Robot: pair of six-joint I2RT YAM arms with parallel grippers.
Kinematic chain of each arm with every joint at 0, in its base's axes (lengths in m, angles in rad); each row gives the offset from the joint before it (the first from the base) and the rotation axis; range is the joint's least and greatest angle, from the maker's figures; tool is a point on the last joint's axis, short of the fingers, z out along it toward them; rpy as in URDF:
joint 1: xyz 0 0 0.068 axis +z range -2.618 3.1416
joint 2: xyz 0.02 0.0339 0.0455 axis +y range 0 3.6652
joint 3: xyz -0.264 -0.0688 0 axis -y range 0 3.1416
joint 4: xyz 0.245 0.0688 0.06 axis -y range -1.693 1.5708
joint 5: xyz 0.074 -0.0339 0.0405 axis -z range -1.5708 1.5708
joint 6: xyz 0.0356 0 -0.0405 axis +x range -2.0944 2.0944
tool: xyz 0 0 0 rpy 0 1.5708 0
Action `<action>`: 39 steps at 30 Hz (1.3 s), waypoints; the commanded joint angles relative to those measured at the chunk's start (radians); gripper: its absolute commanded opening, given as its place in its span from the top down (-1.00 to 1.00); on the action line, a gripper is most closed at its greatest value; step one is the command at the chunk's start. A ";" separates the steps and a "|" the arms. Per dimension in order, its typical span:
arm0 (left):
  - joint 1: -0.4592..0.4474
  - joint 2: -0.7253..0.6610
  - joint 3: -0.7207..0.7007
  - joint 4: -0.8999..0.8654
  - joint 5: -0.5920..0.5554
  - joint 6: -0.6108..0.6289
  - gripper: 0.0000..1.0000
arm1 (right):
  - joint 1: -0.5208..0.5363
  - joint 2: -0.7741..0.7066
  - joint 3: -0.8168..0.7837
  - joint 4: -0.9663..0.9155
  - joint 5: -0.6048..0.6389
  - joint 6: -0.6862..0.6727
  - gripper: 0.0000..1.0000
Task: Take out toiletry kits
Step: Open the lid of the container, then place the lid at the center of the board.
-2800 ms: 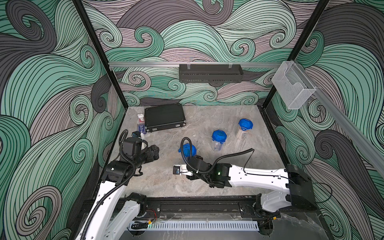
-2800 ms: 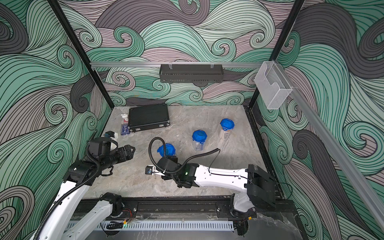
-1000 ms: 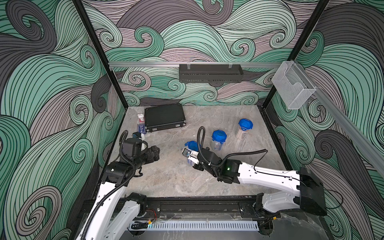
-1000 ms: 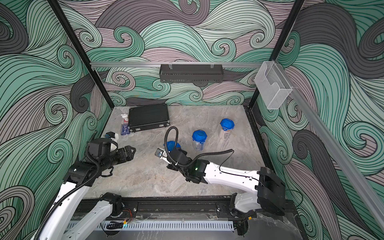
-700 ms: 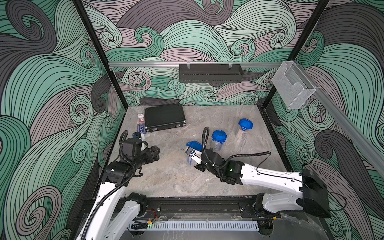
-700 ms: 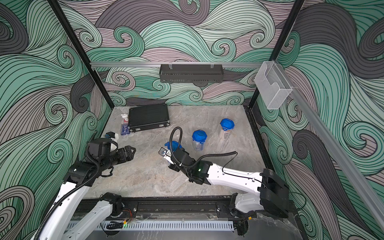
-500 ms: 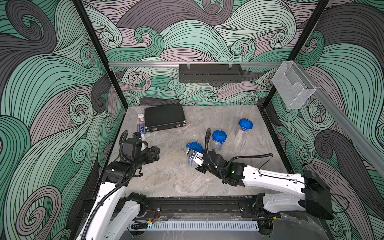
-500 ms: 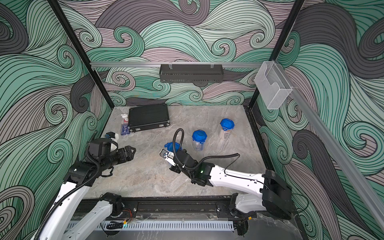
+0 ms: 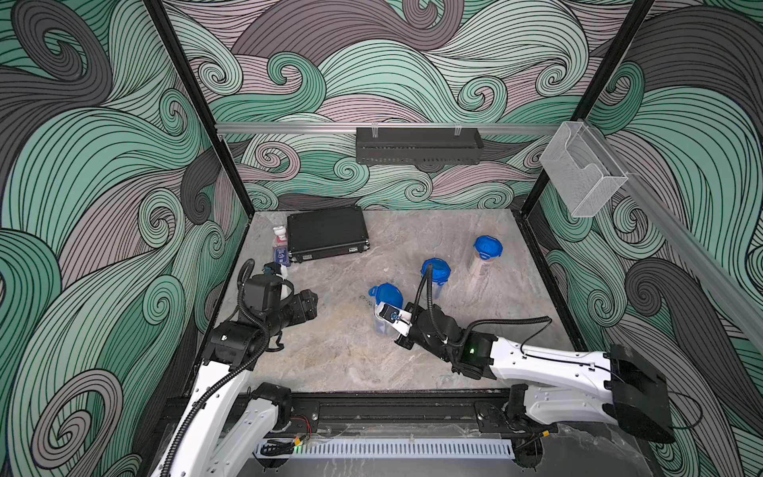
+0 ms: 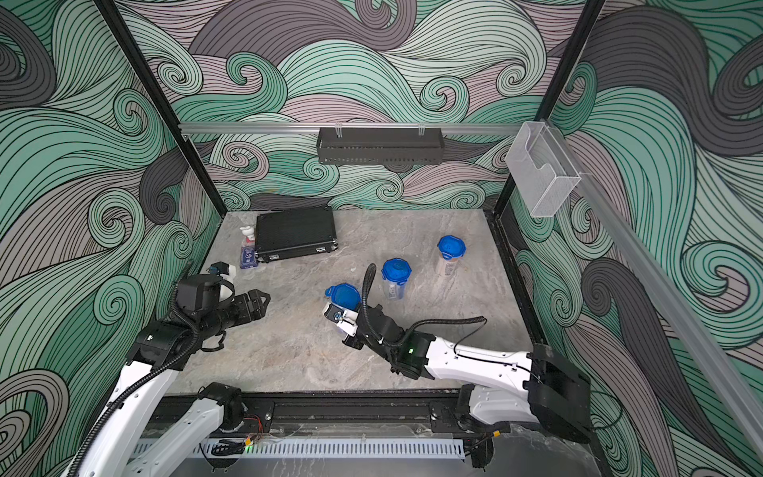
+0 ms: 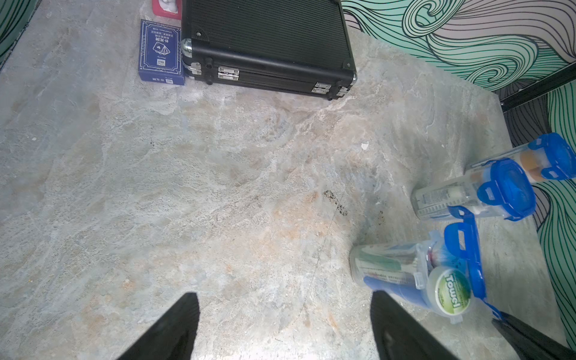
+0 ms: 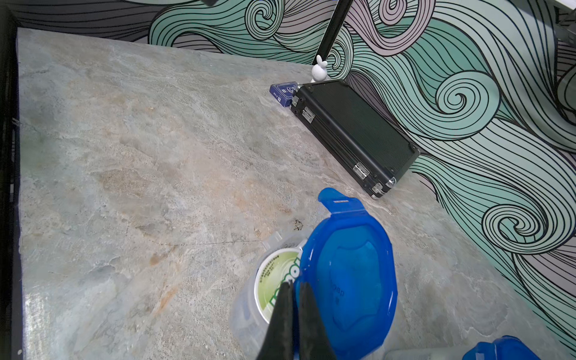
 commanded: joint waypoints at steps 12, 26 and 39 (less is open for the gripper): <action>0.008 -0.004 -0.001 0.001 0.009 0.017 -0.72 | -0.017 -0.100 -0.090 0.137 0.101 0.131 1.00; 0.008 -0.002 -0.004 0.004 0.016 0.019 -0.72 | -0.176 -0.305 -0.221 -0.017 0.127 0.428 1.00; 0.008 0.007 -0.005 0.012 0.032 0.023 -0.72 | -0.279 -0.408 -0.381 -0.025 -0.016 0.712 1.00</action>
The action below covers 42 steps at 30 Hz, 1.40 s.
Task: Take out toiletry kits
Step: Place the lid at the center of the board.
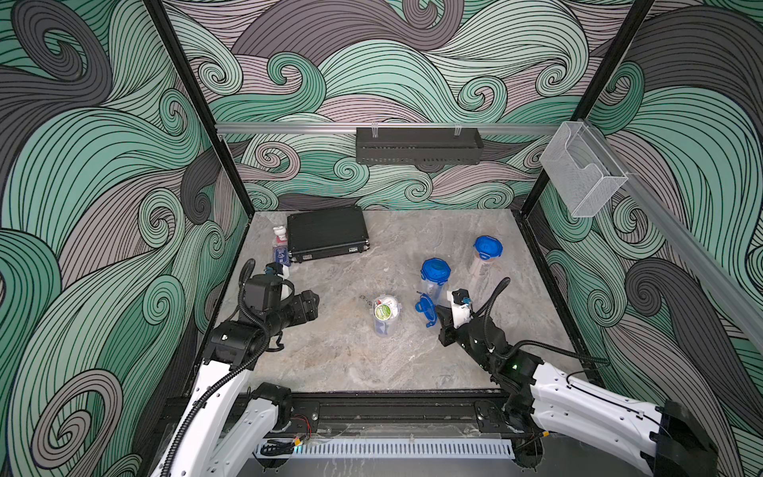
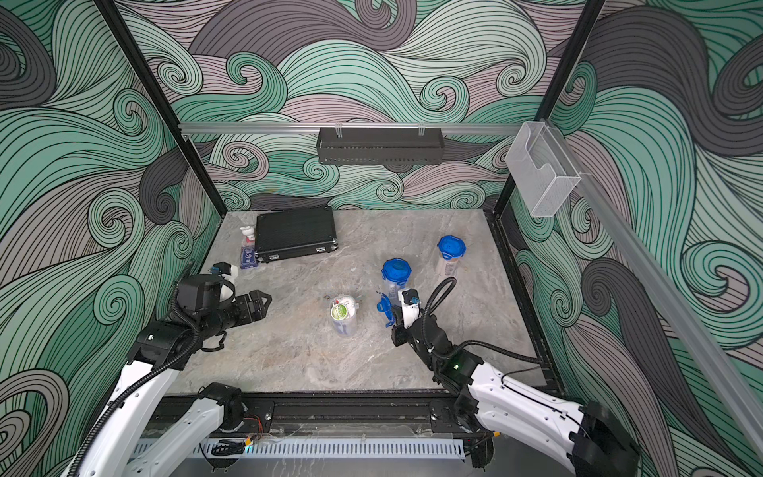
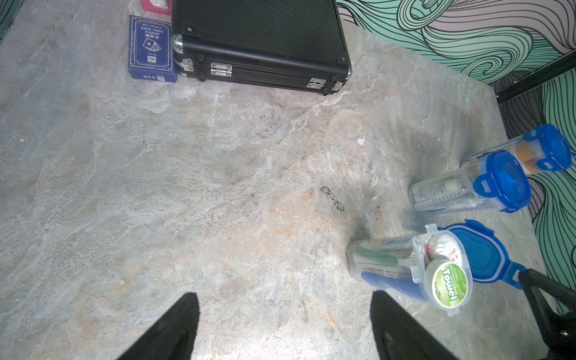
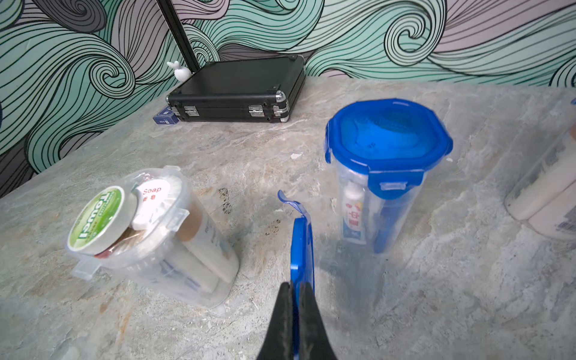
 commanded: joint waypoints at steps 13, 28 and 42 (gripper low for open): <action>0.008 0.004 -0.005 0.011 0.011 0.008 -0.72 | -0.012 0.410 0.117 0.225 -0.145 0.332 1.00; 0.008 0.004 -0.005 0.011 0.014 0.008 -0.72 | -0.012 0.525 0.201 0.141 -0.082 0.313 -0.20; 0.008 -0.004 -0.003 0.013 0.017 0.010 -0.87 | -0.011 0.299 0.012 0.319 -0.412 -0.157 -0.66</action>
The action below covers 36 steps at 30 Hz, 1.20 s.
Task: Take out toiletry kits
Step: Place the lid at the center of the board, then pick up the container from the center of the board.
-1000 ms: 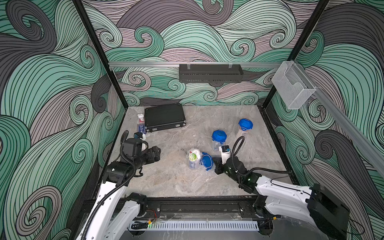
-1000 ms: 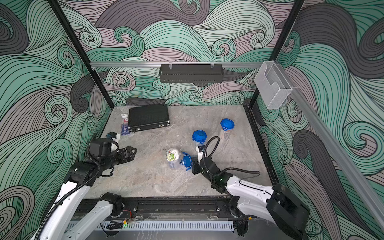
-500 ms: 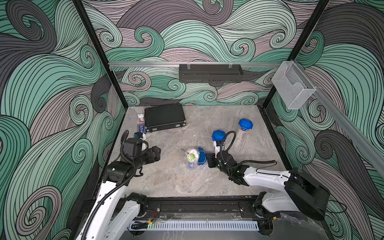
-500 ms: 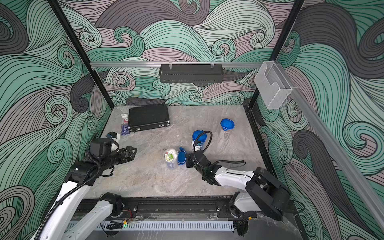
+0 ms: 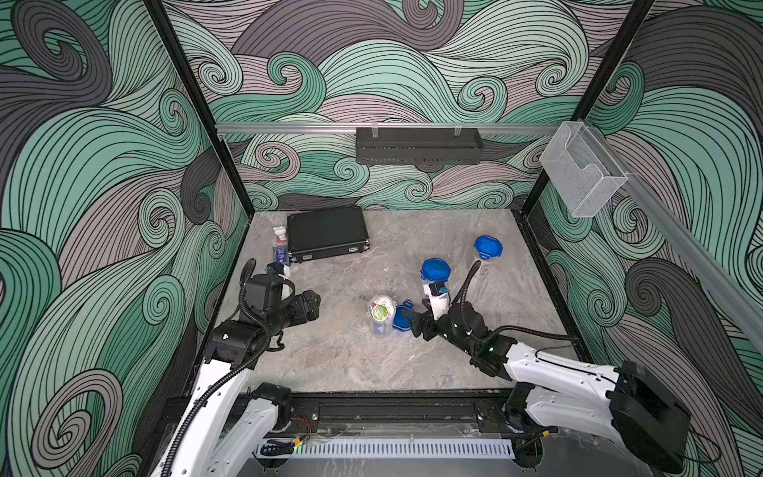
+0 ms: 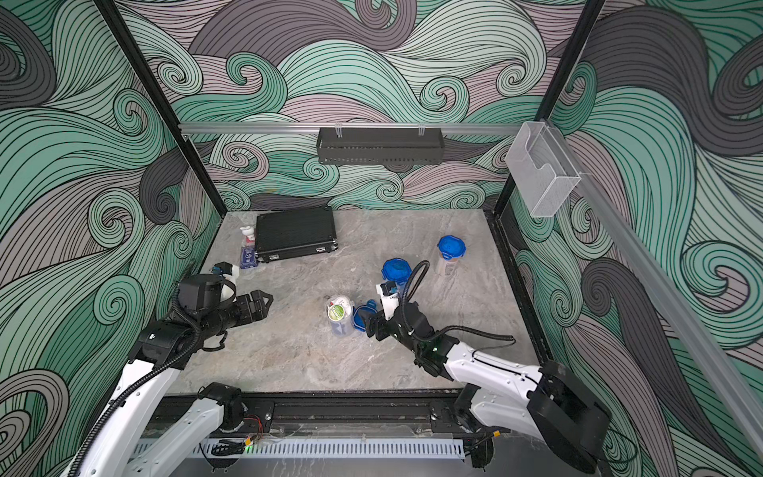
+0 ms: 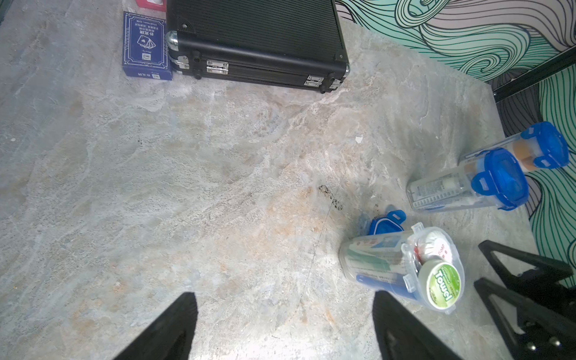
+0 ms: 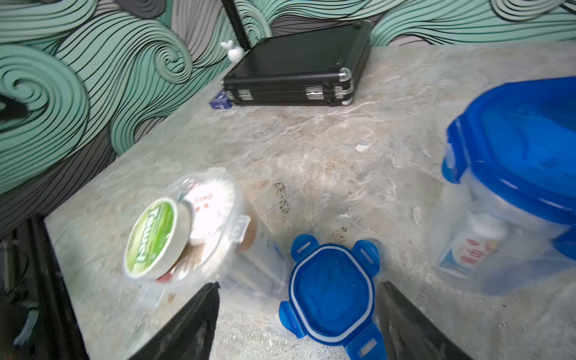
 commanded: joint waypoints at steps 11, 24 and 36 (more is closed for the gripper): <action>0.008 -0.040 0.003 0.004 -0.015 0.005 -0.97 | 0.081 0.349 -0.140 0.630 -0.136 -0.258 -0.98; 0.008 -0.040 0.001 0.007 -0.008 0.008 -0.97 | 0.152 0.711 -0.016 0.942 0.042 -0.333 -0.98; 0.008 -0.038 0.001 0.008 0.000 0.011 -0.97 | 0.149 0.804 0.080 0.950 0.016 -0.355 -0.69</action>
